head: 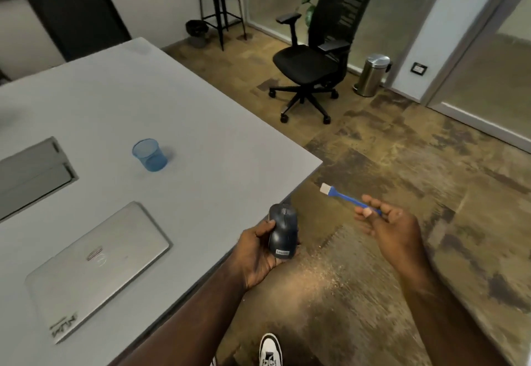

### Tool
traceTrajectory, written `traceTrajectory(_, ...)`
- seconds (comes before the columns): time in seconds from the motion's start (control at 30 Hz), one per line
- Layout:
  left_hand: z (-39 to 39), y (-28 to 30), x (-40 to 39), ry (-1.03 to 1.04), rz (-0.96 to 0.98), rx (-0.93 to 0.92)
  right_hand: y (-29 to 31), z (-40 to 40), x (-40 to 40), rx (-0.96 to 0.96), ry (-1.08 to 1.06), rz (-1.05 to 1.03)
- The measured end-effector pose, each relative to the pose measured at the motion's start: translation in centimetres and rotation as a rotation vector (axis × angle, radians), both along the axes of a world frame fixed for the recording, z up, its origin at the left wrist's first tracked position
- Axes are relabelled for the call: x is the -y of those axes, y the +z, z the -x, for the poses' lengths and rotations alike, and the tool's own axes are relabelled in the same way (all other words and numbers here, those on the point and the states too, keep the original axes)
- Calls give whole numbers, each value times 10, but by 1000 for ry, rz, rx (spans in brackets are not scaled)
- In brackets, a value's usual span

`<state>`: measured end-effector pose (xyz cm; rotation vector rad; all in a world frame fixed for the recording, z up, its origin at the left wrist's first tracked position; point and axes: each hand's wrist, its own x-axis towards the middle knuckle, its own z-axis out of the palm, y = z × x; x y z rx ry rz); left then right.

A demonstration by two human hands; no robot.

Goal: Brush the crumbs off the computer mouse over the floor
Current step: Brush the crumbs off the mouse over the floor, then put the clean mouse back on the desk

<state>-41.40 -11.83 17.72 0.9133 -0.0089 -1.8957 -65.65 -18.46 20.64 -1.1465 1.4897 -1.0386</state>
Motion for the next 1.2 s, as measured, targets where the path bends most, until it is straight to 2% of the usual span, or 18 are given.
traceTrajectory(0.13, -28, -4, -8, 164, -4, 72, -11, -55, 10, 193, 162, -228)
traceTrajectory(0.3, -75, -14, -11, 284, -21, 115, -21, -137, 16, 235, 349, -351)
traceTrajectory(0.5, -135, -37, 3, 398, -71, 240, -44, -234, 15, 88, 454, -317)
traceTrajectory(0.7, -184, -65, 29, 335, -117, 496, -70, -303, 34, 20, 414, -296)
traceTrajectory(1.2, -255, -145, 85, 341, -324, 668, -168, -399, 89, -224, 369, -276)
